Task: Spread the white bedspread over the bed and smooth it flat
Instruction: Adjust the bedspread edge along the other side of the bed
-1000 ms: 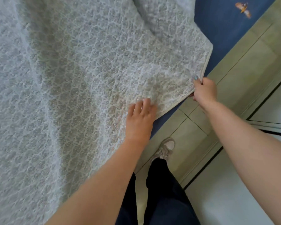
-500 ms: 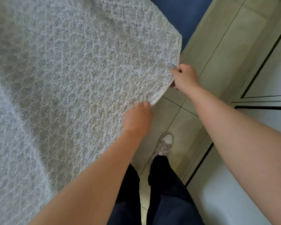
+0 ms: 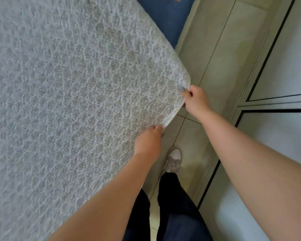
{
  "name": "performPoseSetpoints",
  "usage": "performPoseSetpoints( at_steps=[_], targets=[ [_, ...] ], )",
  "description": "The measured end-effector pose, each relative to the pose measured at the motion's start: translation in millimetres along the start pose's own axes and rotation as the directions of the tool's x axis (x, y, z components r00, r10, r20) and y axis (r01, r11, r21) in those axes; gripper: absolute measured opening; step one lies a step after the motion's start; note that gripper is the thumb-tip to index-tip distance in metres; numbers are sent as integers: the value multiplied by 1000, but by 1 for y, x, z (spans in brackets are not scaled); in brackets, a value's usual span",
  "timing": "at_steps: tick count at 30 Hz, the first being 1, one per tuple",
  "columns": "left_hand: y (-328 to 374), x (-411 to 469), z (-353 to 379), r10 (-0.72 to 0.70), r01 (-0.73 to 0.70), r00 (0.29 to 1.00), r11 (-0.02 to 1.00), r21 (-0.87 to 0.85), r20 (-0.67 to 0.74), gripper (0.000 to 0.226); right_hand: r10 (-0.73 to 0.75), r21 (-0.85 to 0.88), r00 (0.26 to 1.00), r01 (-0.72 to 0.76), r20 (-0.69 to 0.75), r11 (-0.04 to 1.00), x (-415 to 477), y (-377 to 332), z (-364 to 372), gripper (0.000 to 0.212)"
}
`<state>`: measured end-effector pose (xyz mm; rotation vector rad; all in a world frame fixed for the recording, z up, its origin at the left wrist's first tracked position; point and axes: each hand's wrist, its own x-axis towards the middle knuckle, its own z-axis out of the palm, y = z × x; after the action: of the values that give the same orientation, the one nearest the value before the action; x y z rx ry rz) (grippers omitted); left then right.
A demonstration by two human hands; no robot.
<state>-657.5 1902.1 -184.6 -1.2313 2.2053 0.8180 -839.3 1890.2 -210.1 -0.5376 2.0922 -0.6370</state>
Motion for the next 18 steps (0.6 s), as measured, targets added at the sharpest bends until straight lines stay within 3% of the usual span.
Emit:
performPoseSetpoints(
  at_steps=[3, 6, 10, 13, 18],
  targets=[
    [-8, 8, -4, -139, 139, 990, 990, -7, -12, 20, 57, -17, 993, -56, 105, 998, 9, -10, 12, 36],
    [-8, 10, -14, -179, 175, 984, 980, -98, -23, 22, 93, -33, 981, -89, 170, 995, 12, -14, 11, 12],
    [4, 12, -40, -129, 70, 973, 955, -288, -192, 26, 61, 20, 993, -63, 101, 998, 6, -37, -20, 32],
    [6, 22, -67, -172, 40, 931, 925, -378, -322, 24, 6, 14, 999, -7, 49, 1000, 17, -67, -39, 43],
    [7, 59, -114, -282, 48, 870, 865, -500, -404, 36, -89, -17, 995, 90, 49, 996, 51, -114, -45, 39]
  ],
)
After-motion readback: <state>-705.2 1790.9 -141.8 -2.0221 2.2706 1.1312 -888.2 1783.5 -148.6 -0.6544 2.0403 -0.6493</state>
